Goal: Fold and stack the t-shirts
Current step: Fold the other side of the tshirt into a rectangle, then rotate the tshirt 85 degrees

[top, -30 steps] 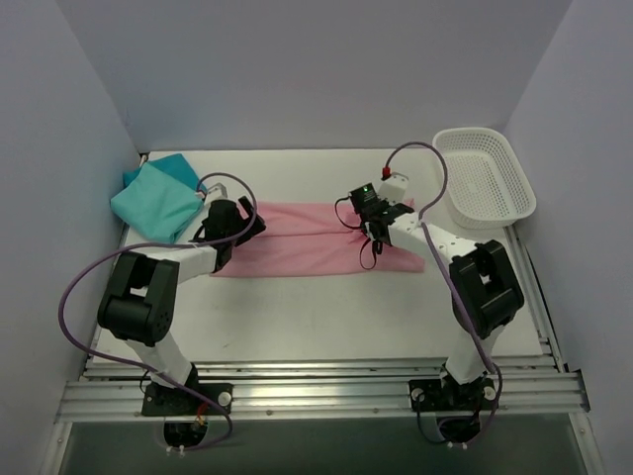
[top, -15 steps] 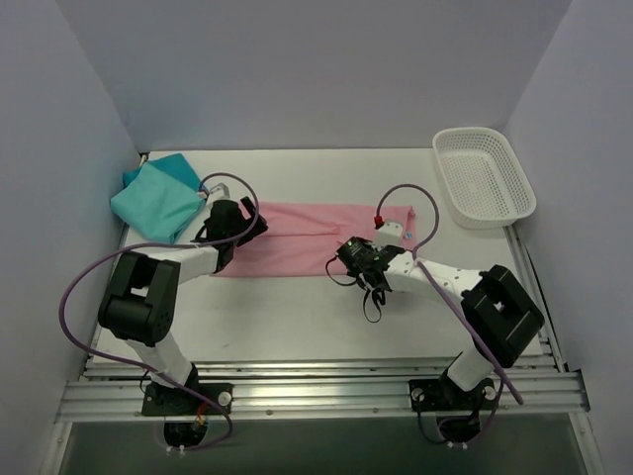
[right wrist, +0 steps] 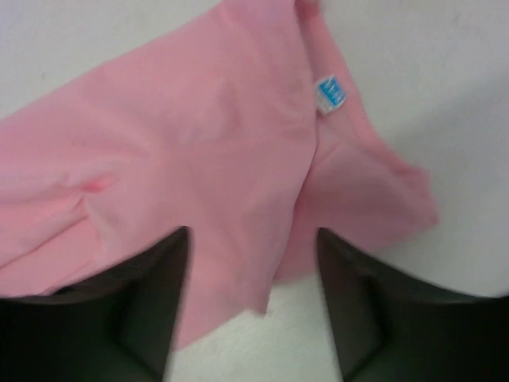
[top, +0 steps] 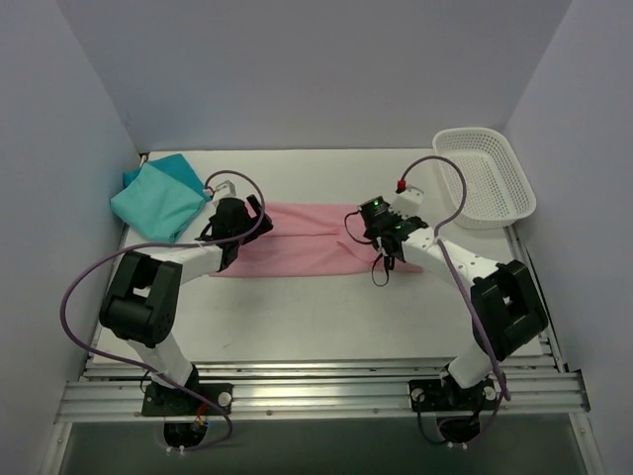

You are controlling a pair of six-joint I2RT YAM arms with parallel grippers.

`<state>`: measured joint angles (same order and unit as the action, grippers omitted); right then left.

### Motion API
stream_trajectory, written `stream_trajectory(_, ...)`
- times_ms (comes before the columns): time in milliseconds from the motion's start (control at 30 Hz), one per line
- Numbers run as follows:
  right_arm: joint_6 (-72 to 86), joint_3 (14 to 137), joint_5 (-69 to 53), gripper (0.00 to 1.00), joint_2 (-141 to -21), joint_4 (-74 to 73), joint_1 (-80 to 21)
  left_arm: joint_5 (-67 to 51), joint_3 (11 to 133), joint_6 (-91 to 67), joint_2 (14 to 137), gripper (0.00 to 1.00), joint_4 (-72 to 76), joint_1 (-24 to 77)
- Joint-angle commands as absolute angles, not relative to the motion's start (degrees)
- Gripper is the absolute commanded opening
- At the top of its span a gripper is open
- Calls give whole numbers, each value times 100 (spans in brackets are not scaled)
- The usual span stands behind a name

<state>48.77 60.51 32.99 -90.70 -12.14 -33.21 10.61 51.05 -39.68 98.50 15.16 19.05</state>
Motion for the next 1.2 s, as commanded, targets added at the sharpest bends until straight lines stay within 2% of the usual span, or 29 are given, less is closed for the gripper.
stream_trajectory(0,4439,6327,2707,38,-9604,-686,-2567,1204,5423,-3815,9659,97,1459,1925)
stream_trajectory(100,4500,6644,2550,0,-10079,-668,-2181,1222,5501,-3779,9659,97,1398,1951)
stream_trajectory(400,4605,7443,2312,0,-11327,-369,-1811,1239,5537,-3674,9659,97,1362,2030)
stream_trajectory(733,4720,8674,2400,0,-12392,-773,-1565,1283,5458,-3595,9580,97,1371,2030)
stream_trajectory(933,4553,10149,2049,0,-13480,-1036,-1240,1362,5423,-3560,9369,96,1327,2021)
stream_trajectory(1000,4465,11080,1829,0,-14111,-1255,-1178,1380,5475,-3533,9334,97,1284,2021)
stream_trajectory(1167,4368,12760,591,0,-15299,-995,-1142,1538,5555,-3454,9308,96,1195,2013)
